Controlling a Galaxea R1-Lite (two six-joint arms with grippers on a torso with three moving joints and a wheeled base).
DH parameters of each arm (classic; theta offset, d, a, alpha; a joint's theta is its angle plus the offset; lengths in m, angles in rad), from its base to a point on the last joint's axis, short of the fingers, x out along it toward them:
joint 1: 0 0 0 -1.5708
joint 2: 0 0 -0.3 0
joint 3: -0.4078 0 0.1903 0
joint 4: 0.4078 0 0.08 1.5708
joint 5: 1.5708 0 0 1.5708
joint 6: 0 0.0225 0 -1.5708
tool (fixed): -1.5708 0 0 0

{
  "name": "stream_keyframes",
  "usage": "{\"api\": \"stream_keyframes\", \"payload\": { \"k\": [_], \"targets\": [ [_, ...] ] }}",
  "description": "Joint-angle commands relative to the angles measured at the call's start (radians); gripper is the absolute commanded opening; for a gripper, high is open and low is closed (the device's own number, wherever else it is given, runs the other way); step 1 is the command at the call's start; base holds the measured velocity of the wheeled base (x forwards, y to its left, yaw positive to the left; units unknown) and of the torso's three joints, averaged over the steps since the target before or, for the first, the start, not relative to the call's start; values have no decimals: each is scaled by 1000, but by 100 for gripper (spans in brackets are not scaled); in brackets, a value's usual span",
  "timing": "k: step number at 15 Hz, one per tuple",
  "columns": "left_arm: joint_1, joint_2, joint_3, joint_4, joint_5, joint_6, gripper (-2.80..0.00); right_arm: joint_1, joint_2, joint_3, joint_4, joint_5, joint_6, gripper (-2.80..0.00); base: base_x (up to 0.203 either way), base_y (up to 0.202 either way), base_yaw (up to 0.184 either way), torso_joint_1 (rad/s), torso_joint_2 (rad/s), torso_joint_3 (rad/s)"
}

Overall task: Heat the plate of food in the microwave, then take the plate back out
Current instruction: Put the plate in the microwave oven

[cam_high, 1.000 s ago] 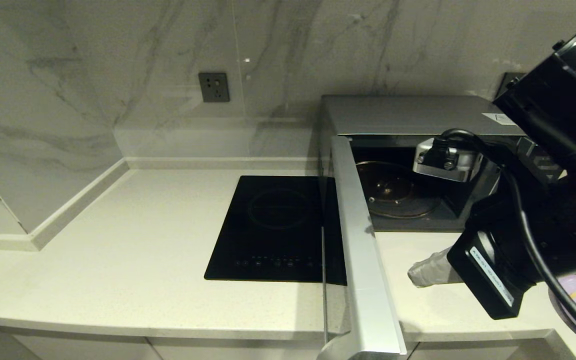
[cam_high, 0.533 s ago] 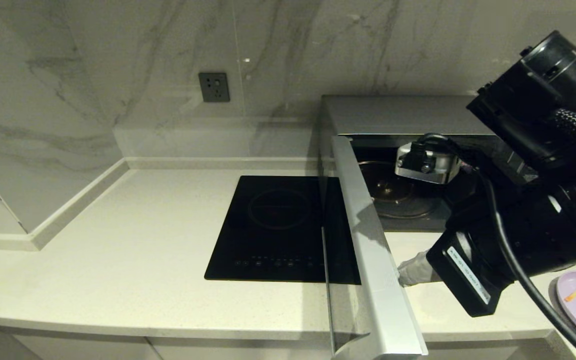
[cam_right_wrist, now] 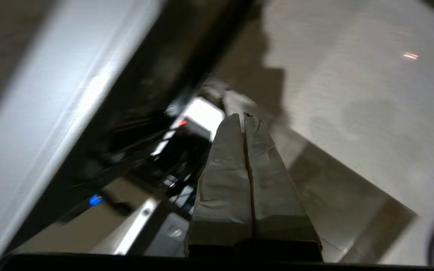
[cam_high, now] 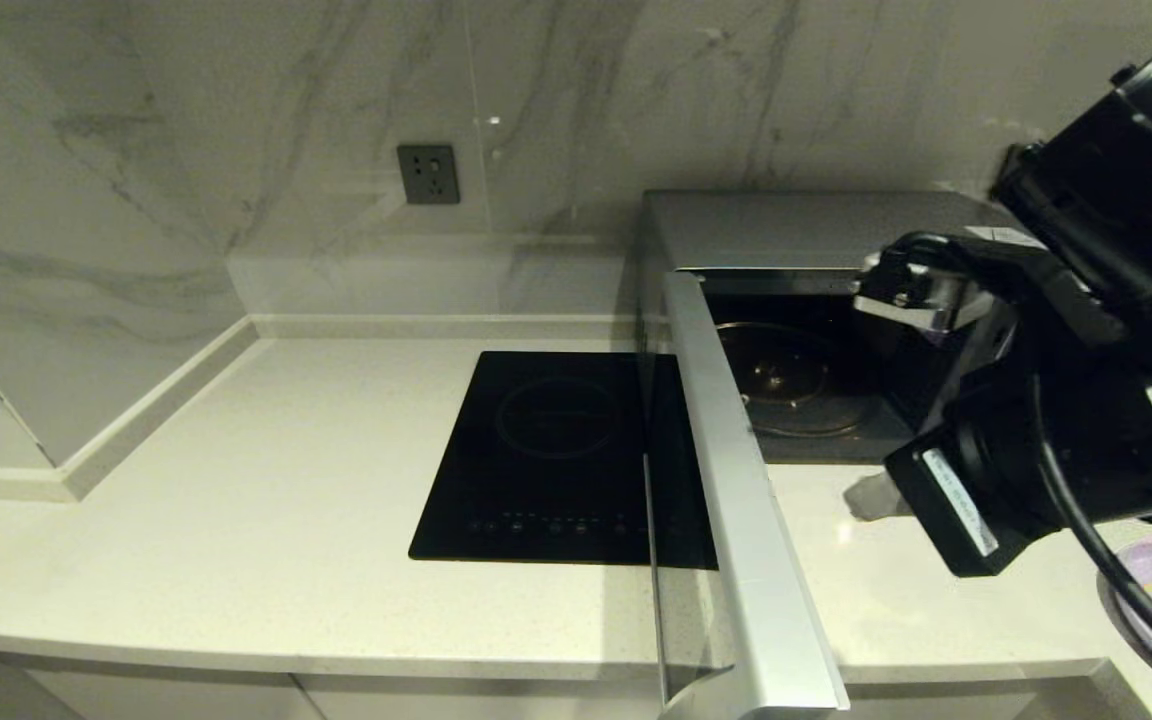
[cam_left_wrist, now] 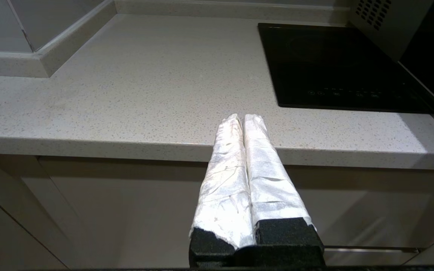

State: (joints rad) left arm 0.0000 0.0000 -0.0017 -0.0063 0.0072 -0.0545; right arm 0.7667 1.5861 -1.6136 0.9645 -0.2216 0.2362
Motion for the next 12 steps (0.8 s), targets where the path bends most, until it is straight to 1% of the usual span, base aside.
{"api": "stream_keyframes", "payload": {
  "k": [1,2,3,5,7,8,10,12],
  "targets": [
    [0,0,0,0,0,-1,-280,-51,-90,70,10,-271,171,-280,0,0,0,0,0,0],
    [0,0,0,0,0,-1,-280,-72,-142,103,12,-310,224,-280,0,0,0,0,0,0],
    [0,0,0,-1,0,-1,-280,-113,-199,136,13,-327,256,-280,0,0,0,0,0,0],
    [0,0,0,0,0,-1,-280,-261,-278,182,13,-342,312,-280,0,0,0,0,0,0],
    [0,0,0,0,0,-1,-280,-431,-334,213,12,-342,341,-280,0,0,0,0,0,0],
    [0,0,0,-1,0,-1,-280,-517,-351,223,10,-330,349,-280,0,0,0,0,0,0],
    [0,0,0,-1,0,-1,-280,-696,-357,230,-15,-274,357,-280,0,0,0,0,0,0],
    [0,0,0,0,0,-1,-280,-878,-308,248,-74,-226,375,-280,0,0,0,0,0,0]
  ]
}}
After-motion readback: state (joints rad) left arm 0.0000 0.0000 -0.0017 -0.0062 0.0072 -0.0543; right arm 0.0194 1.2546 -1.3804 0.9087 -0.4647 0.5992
